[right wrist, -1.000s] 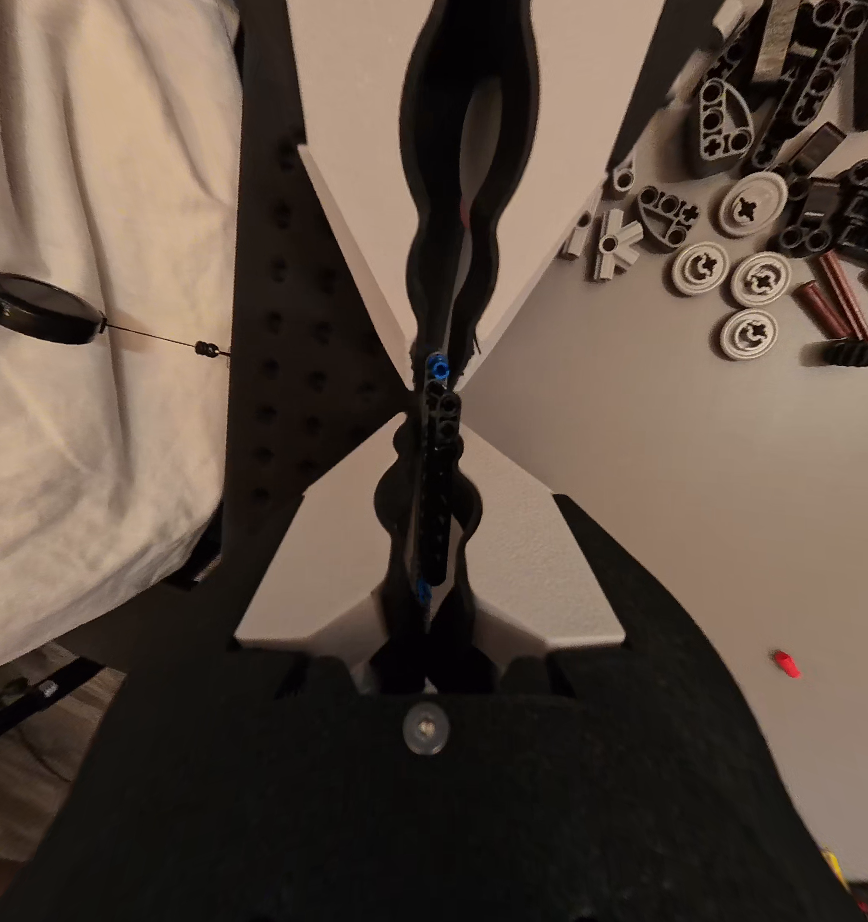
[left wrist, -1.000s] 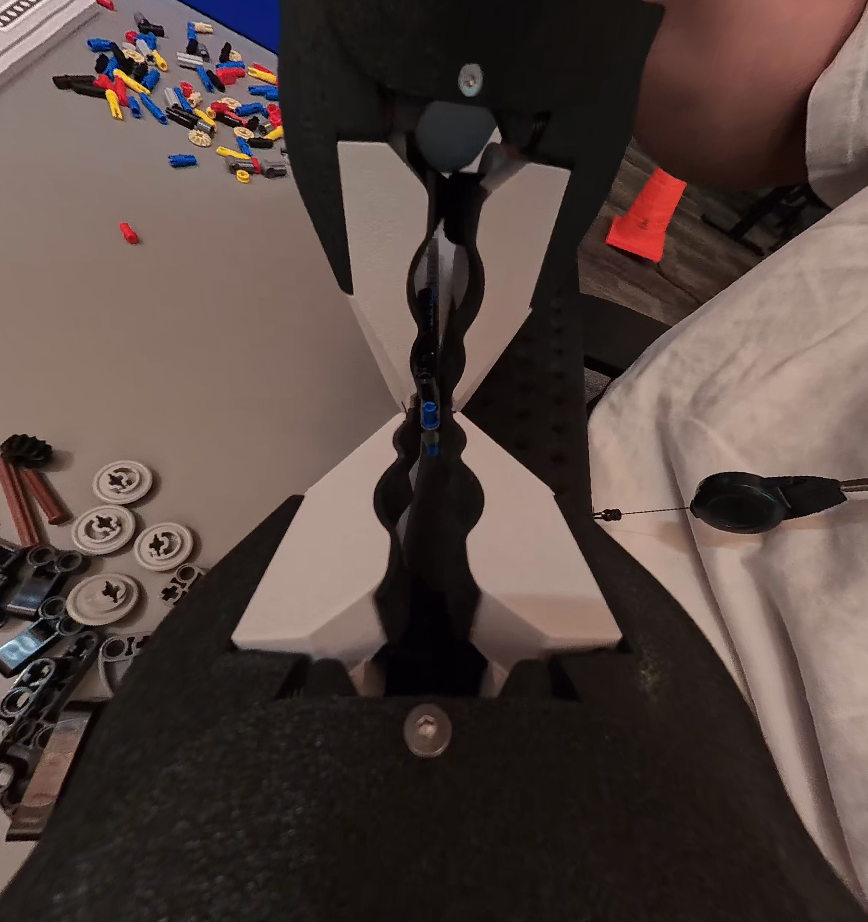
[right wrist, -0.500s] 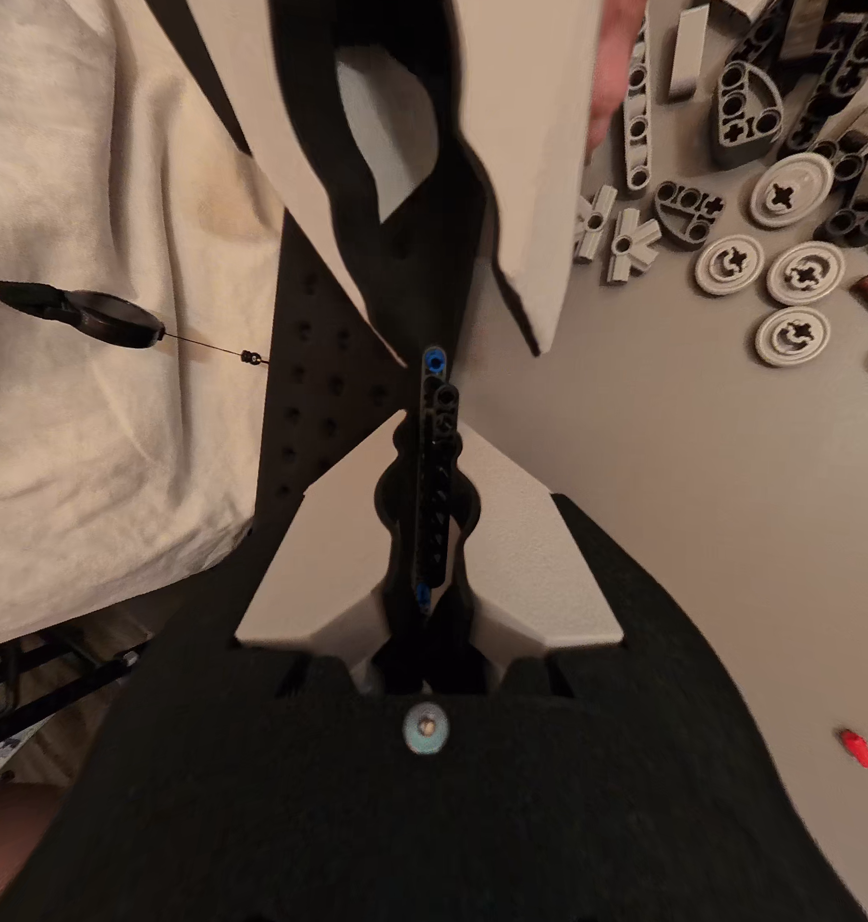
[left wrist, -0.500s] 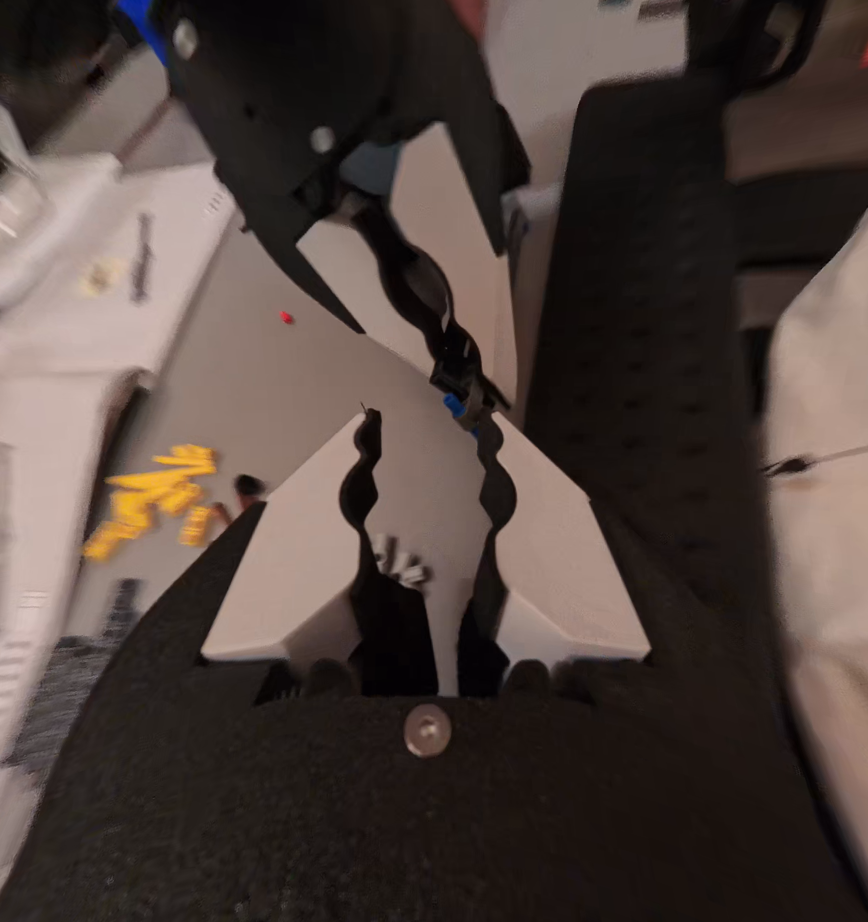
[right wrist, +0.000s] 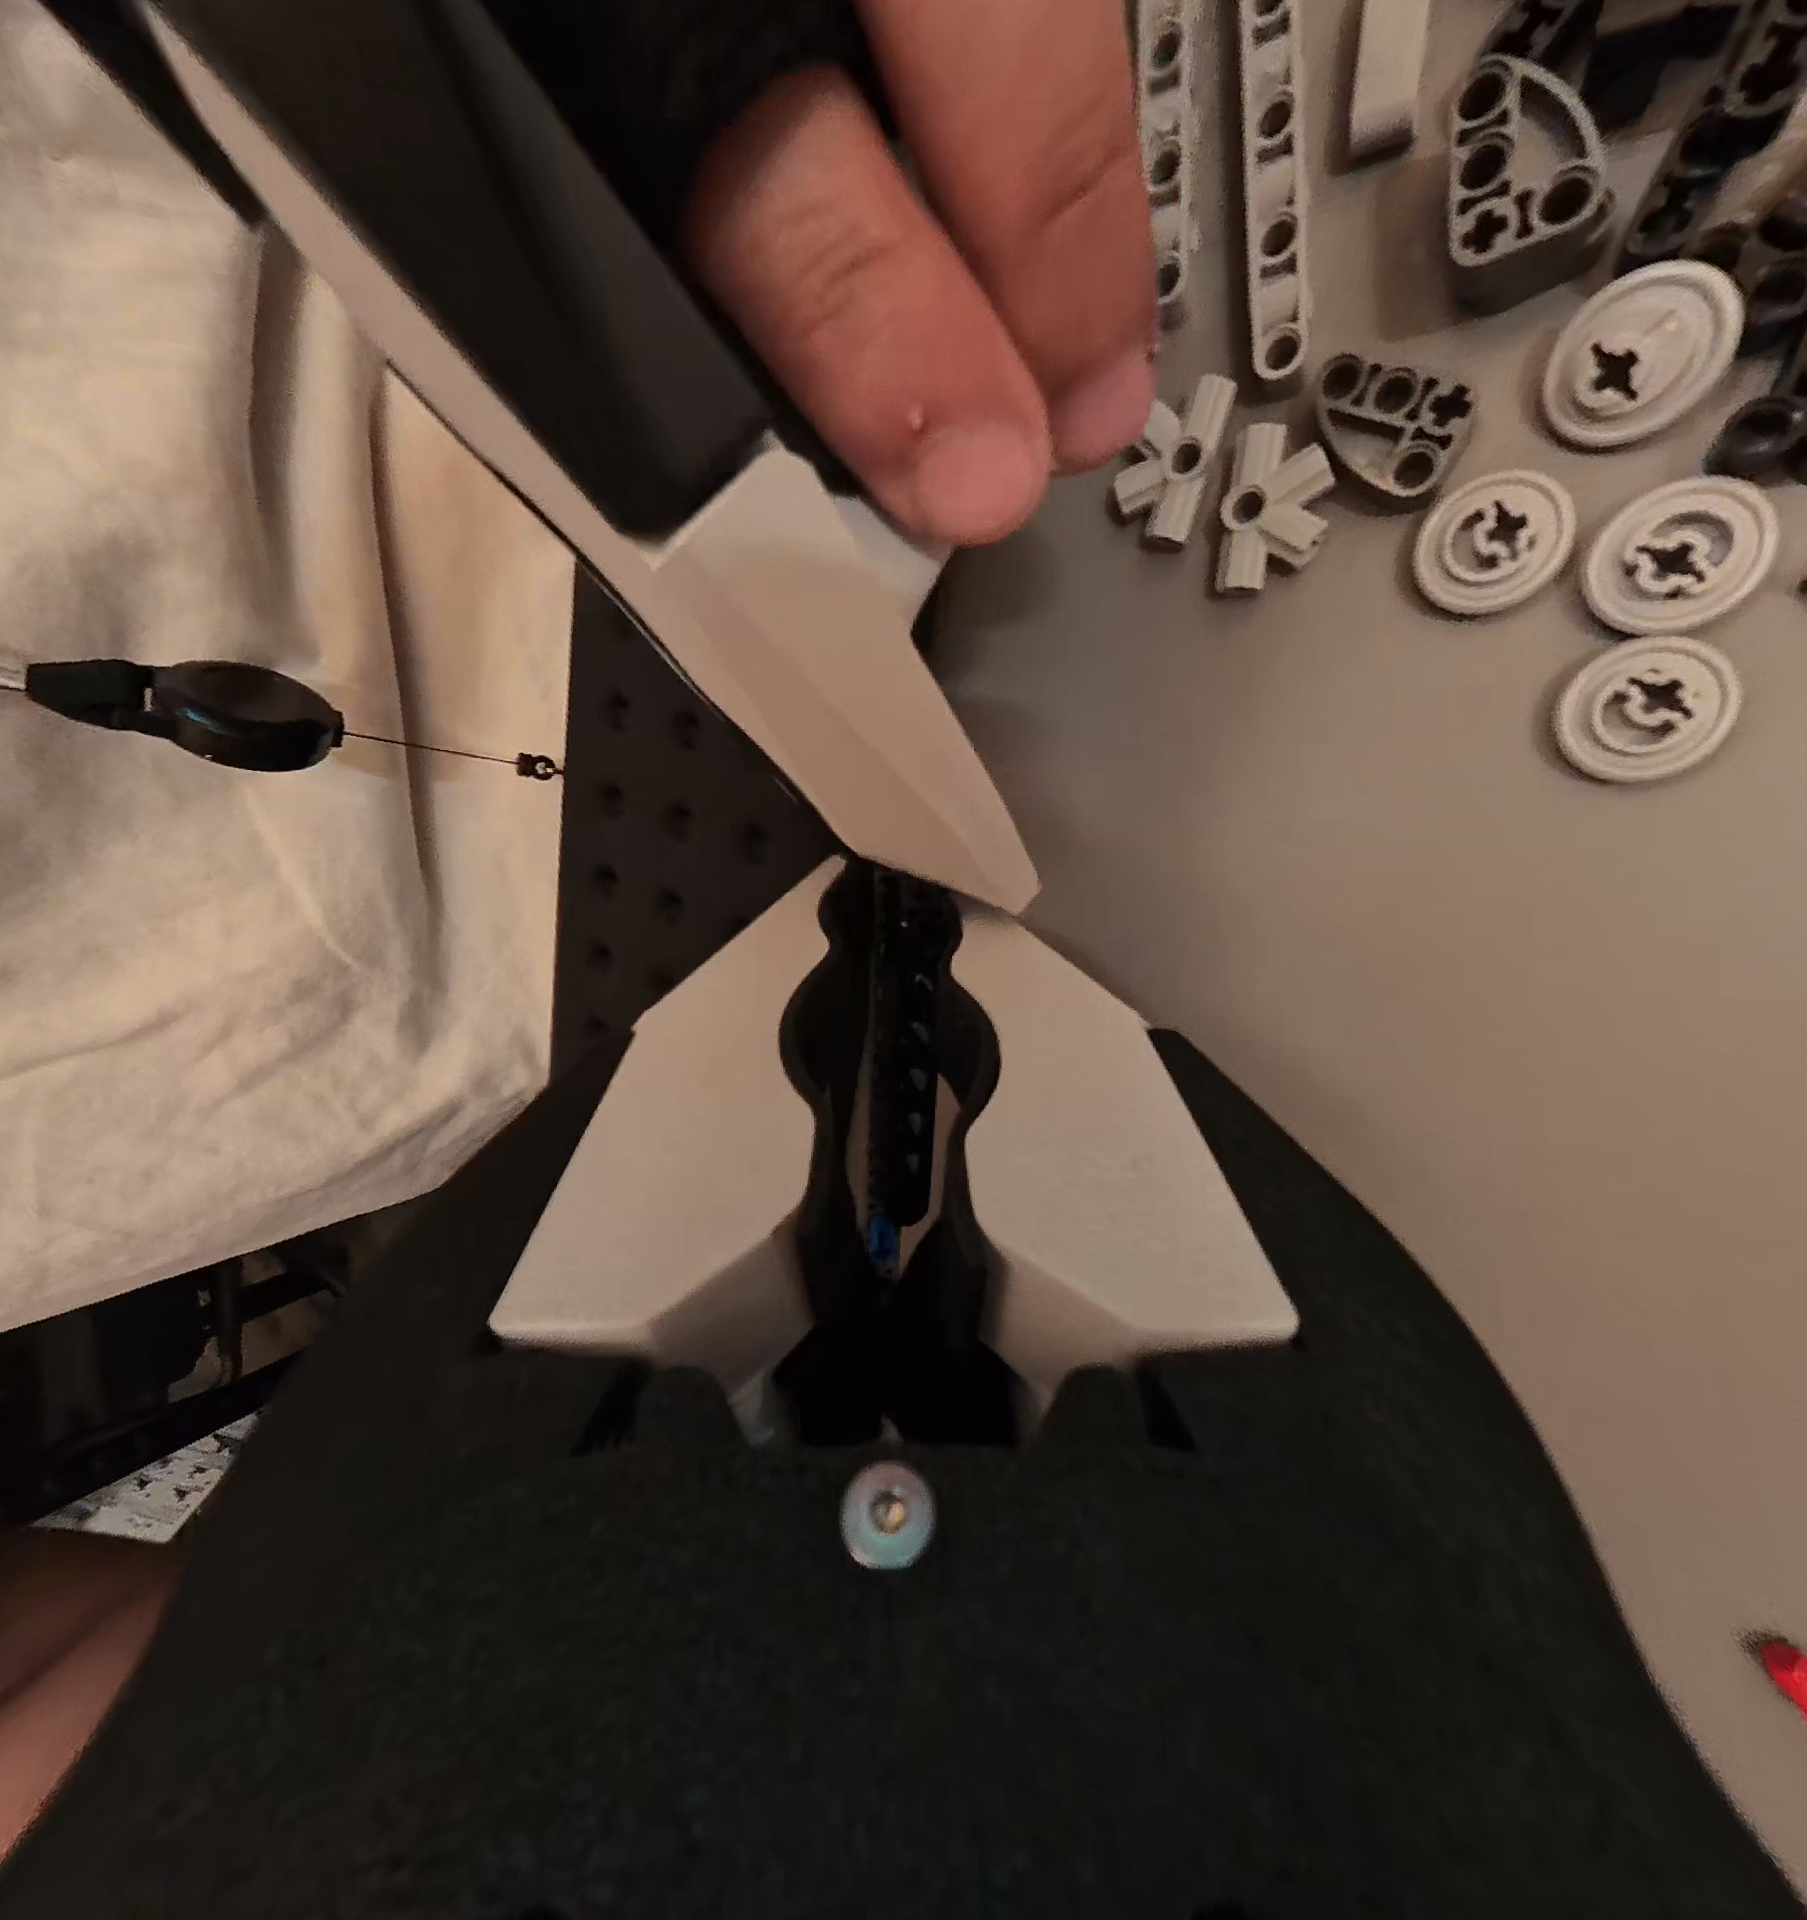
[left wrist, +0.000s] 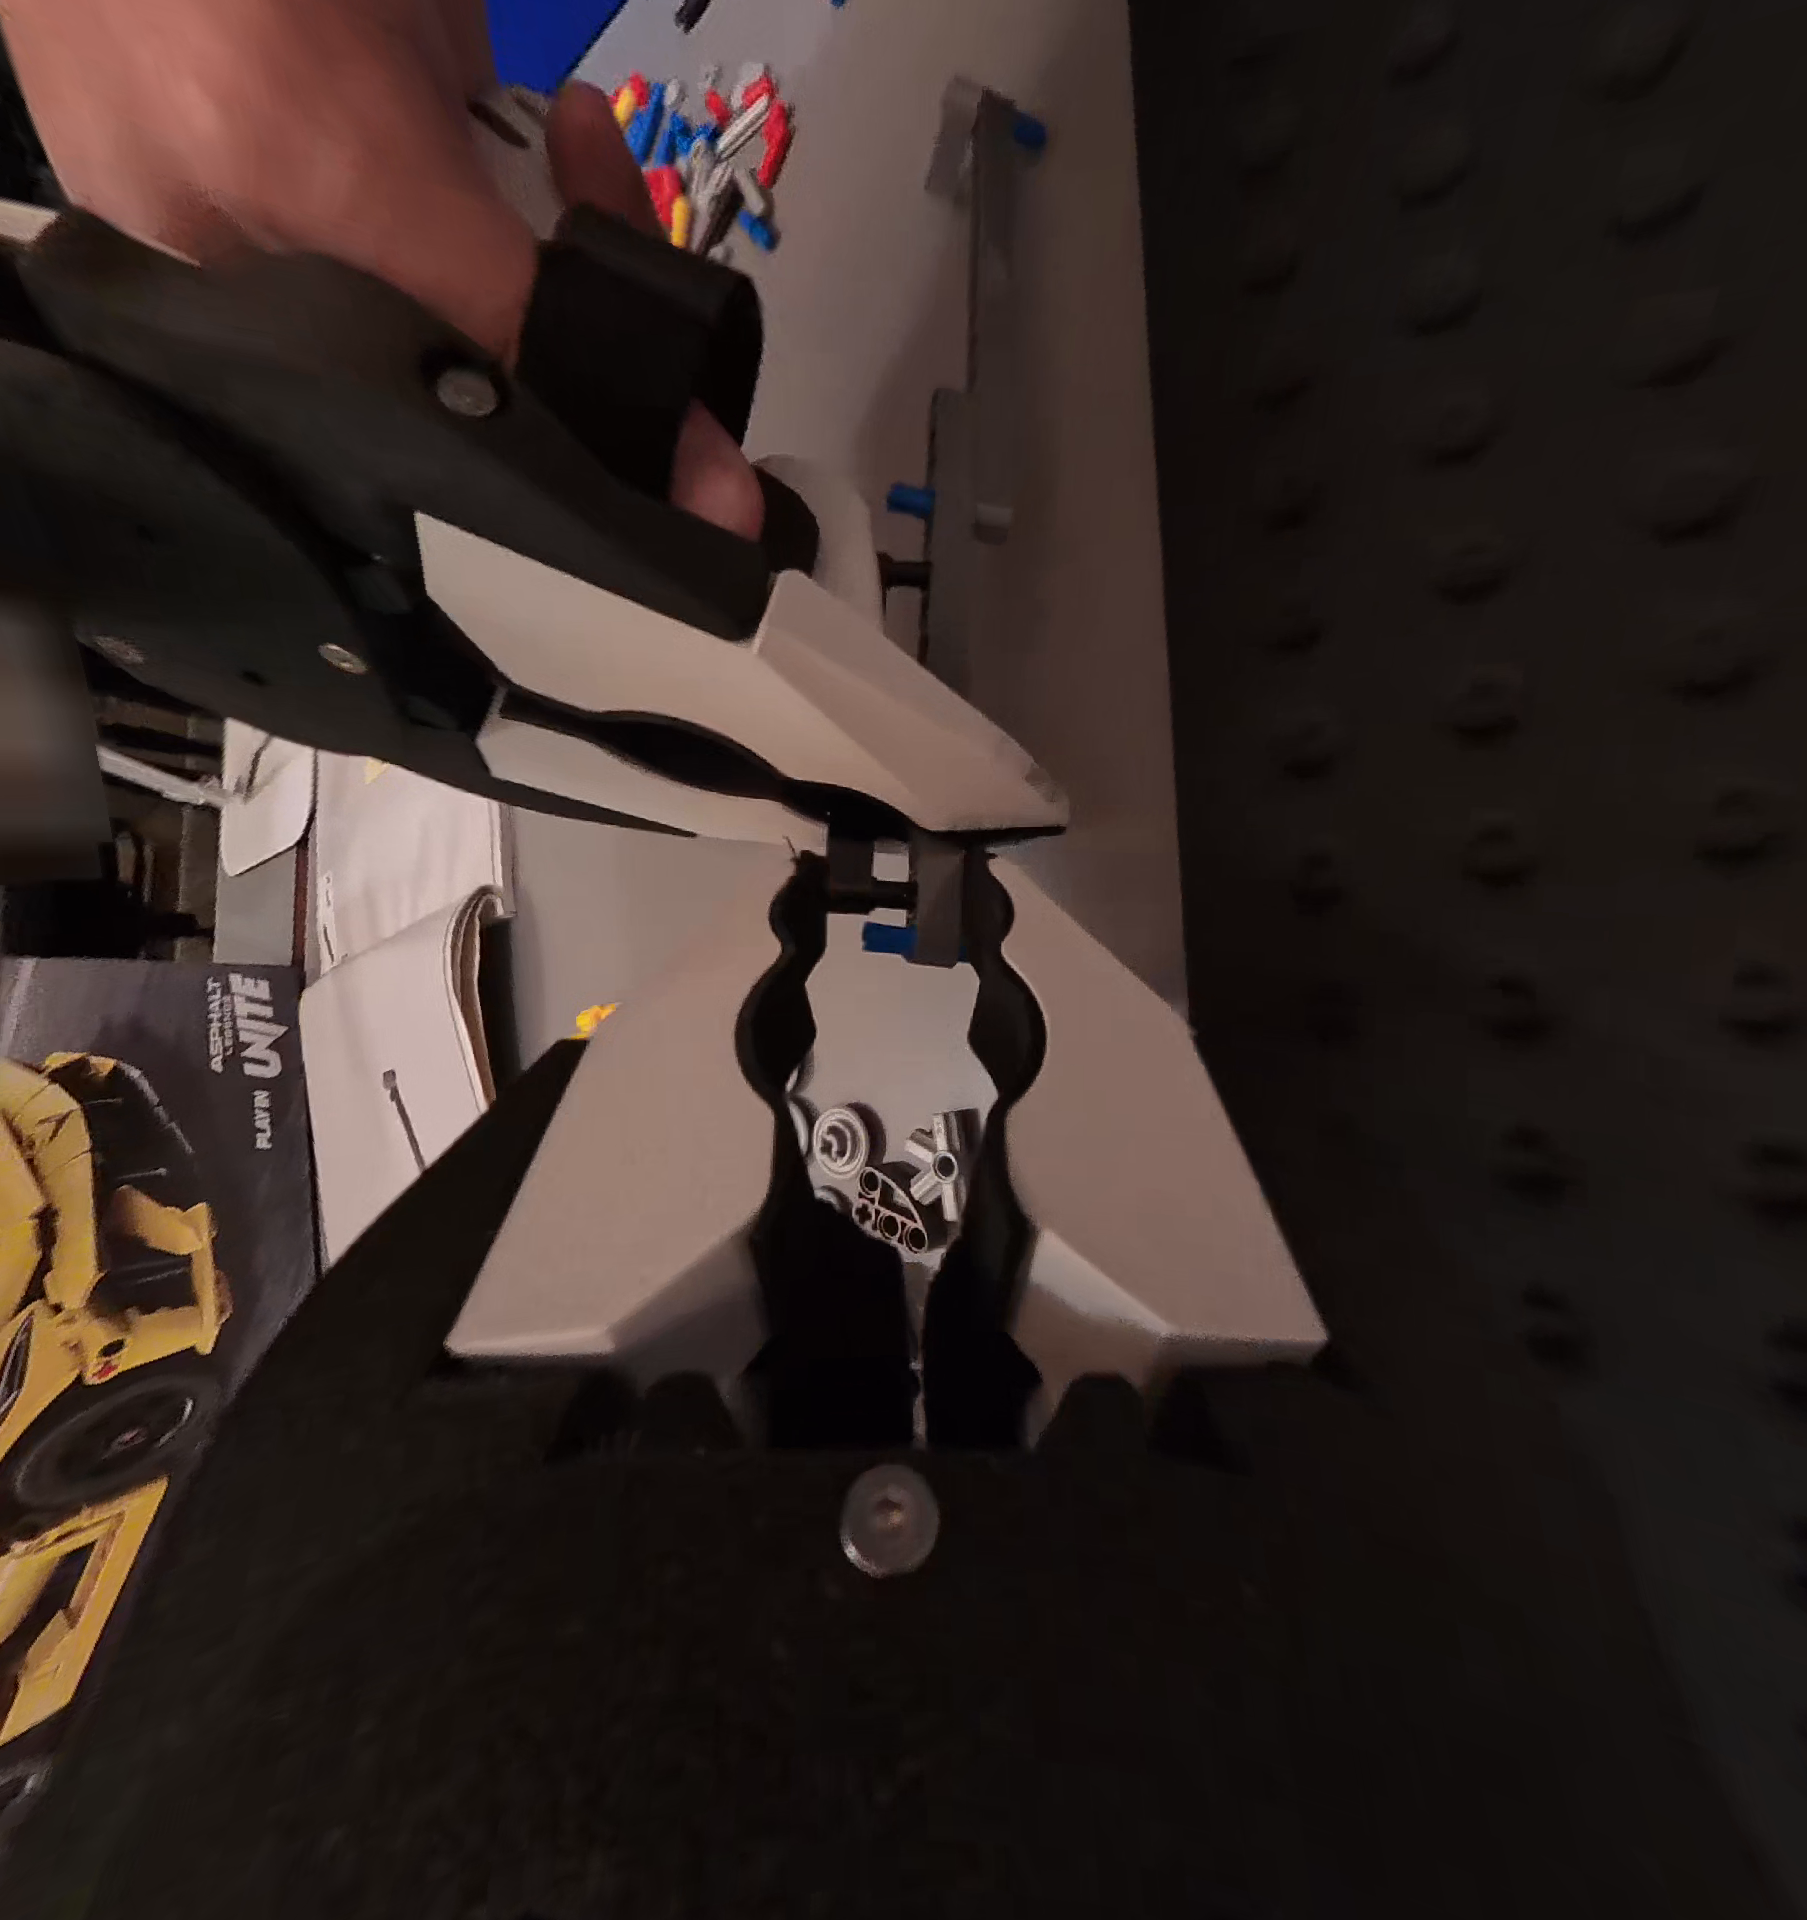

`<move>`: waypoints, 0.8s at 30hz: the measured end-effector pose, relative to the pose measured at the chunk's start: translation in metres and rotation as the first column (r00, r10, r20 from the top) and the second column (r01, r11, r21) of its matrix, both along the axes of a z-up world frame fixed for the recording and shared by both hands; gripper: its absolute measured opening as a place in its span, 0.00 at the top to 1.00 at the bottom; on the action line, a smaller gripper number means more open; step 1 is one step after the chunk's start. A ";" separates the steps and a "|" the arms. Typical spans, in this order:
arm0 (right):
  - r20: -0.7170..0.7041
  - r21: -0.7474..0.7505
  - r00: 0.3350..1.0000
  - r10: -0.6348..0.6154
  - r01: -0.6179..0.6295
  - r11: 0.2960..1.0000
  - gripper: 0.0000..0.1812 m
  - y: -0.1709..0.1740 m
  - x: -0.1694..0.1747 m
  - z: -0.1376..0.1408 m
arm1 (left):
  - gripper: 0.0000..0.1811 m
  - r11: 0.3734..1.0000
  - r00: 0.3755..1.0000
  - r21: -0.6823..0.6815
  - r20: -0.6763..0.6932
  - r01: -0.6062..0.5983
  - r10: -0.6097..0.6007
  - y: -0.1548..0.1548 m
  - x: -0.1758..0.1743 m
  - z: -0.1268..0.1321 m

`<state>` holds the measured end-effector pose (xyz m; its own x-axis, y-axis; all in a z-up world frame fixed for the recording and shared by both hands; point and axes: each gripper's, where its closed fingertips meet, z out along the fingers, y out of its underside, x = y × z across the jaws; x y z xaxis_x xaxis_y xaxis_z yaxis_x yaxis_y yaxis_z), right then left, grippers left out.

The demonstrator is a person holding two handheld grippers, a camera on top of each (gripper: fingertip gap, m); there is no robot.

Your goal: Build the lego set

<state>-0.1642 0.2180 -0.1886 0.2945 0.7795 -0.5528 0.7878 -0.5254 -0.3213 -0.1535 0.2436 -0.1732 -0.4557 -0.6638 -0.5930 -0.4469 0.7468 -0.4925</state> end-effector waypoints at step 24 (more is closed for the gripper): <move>0.055 0.219 0.996 -0.067 0.054 0.974 0.94 0.001 0.018 -0.010 | 0.94 0.984 0.998 -0.168 -0.026 -0.056 0.052 -0.001 0.007 -0.019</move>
